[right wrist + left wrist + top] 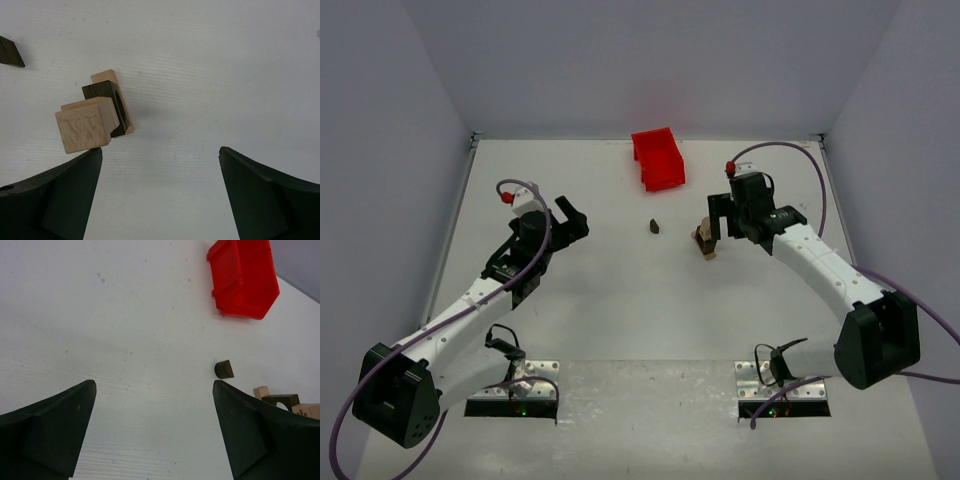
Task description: Build the wood block tower
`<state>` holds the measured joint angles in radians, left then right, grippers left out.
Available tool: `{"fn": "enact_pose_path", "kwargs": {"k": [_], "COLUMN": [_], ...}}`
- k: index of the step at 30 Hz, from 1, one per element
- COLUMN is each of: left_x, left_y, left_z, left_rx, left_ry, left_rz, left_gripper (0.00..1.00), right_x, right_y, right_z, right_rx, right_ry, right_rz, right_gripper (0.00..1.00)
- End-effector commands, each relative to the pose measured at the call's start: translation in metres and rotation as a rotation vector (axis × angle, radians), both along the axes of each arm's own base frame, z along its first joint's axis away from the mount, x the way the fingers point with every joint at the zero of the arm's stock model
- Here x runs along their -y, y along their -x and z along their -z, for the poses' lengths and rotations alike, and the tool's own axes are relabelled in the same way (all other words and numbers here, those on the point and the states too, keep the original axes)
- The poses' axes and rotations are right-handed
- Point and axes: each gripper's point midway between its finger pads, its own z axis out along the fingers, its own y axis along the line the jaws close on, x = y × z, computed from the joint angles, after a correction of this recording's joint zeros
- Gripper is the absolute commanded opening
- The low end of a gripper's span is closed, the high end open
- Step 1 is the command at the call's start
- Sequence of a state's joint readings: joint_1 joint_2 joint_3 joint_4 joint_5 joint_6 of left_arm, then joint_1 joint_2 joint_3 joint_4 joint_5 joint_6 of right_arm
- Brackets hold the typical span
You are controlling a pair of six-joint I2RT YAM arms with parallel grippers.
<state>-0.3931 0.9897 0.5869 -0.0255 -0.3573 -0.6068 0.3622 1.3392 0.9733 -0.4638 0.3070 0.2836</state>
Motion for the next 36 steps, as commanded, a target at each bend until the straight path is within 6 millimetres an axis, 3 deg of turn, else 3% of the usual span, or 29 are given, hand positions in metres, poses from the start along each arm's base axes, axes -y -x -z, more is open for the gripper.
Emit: {"fn": "enact_pose_path", "kwargs": {"k": [1,21,36], "left_x": [0.002,0.003,0.003], "left_y": [-0.004,-0.005,-0.003], "left_z": [-0.011,-0.011,-0.013], "left_rx": [0.048,0.051,0.057], "left_ry": [0.016,0.018,0.021], "left_rz": [0.004,0.01,0.015], "left_gripper": [1.0,1.0,1.0], "right_x": [-0.011,-0.011,0.018], "right_y": [-0.015,-0.015,-0.003], "right_z": [-0.021,-0.025,-0.043], "right_rx": [0.064,0.08,0.148], "right_ry": [-0.051,-0.06,-0.015], "right_rz": [-0.022,-0.024,0.056], "right_gripper": [0.99,0.99,0.99]}}
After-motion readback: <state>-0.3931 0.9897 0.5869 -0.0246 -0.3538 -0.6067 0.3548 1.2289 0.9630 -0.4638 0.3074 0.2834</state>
